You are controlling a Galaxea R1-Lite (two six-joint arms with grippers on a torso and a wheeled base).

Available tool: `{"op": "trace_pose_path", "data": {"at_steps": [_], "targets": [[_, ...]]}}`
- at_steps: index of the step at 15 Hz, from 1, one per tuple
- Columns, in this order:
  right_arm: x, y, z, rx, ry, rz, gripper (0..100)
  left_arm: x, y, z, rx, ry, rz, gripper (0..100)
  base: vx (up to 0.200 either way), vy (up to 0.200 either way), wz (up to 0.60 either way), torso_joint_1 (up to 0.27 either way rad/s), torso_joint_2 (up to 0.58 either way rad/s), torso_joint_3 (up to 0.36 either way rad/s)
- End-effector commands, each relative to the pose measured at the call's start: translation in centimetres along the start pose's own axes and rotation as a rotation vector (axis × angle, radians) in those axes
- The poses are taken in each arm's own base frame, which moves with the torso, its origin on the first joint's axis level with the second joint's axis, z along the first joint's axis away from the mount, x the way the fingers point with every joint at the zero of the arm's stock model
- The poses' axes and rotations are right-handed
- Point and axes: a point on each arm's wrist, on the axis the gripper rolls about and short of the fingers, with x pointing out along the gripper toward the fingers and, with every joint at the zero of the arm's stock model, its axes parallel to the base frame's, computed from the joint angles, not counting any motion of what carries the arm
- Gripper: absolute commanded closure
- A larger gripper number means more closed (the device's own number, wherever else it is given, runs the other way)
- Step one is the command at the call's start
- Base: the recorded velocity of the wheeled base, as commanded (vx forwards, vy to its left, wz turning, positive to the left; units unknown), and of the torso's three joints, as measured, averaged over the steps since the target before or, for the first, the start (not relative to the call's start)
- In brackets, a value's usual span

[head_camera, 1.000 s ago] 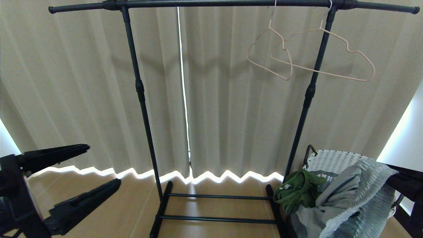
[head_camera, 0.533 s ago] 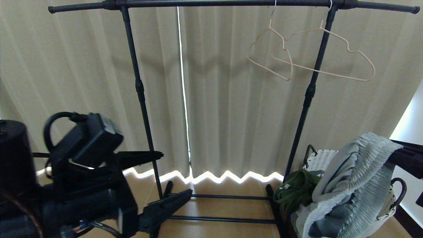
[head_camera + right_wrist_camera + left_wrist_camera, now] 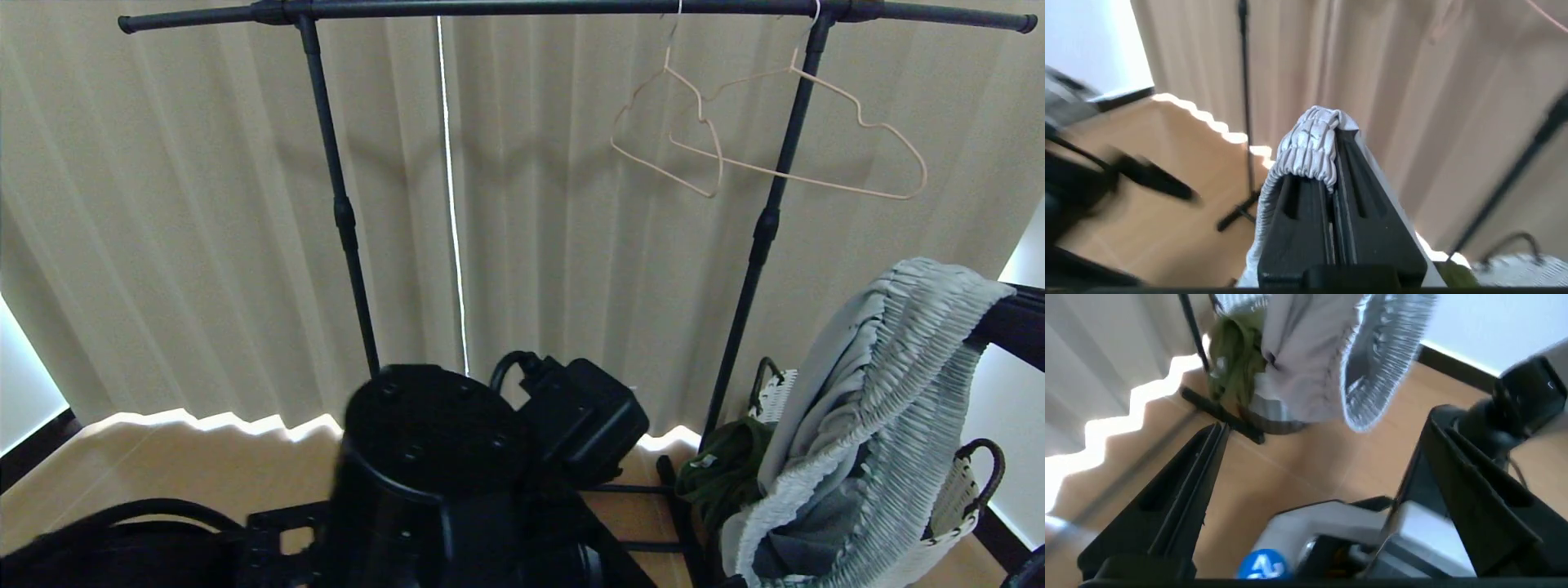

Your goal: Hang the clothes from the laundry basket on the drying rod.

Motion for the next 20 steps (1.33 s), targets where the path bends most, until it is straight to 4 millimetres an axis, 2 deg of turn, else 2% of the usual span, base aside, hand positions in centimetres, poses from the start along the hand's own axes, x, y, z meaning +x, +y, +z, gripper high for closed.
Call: {"op": "trace_pose_path", "data": {"at_steps": [1, 6, 11, 12, 14, 17, 18, 20], "targets": [[0.0, 0.7, 0.8, 0.014, -0.026, 0.051, 100, 4.2, -0.9, -1.4, -0.035, 0.052, 0.025, 0, 0.0, 0.0, 0.0, 0.0, 0.0, 0.0], [-0.2, 1.4, 1.3, 0.041, -0.047, 0.106, 100, 7.2, -0.6, -2.0, -0.064, 0.025, 0.072, 0, 0.0, 0.0, 0.0, 0.0, 0.0, 0.0], [-0.5, 1.4, 1.7, 0.041, -0.069, 0.107, 100, 7.0, 0.1, -3.9, -0.053, 0.085, 0.162, 0, 0.0, 0.0, 0.0, 0.0, 0.0, 0.0], [-0.4, 1.4, 1.8, 0.041, -0.069, 0.107, 100, 6.8, 0.2, -4.2, -0.051, 0.093, 0.163, 100, 0.0, 0.0, 0.0, 0.0, 0.0, 0.0], [-0.4, 1.4, 1.8, 0.041, -0.066, 0.105, 100, 6.6, 0.3, -4.7, -0.045, 0.11, 0.166, 100, 0.0, 0.0, 0.0, 0.0, 0.0, 0.0], [0.3, 1.4, 1.4, 0.041, -0.034, 0.102, 100, 4.8, 0.1, -3.8, -0.043, 0.045, 0.156, 100, 0.0, 0.0, 0.0, 0.0, 0.0, 0.0], [0.9, 1.4, 1.2, 0.042, -0.014, 0.098, 100, 3.0, 0.1, -3.3, -0.037, 0.016, 0.149, 100, 0.0, 0.0, 0.0, 0.0, 0.0, 0.0], [2.6, 1.4, 0.6, 0.041, 0.037, 0.092, 100, -1.9, 0.6, -1.4, -0.034, -0.07, 0.159, 100, 0.0, 0.0, 0.0, 0.0, 0.0, 0.0]]}}
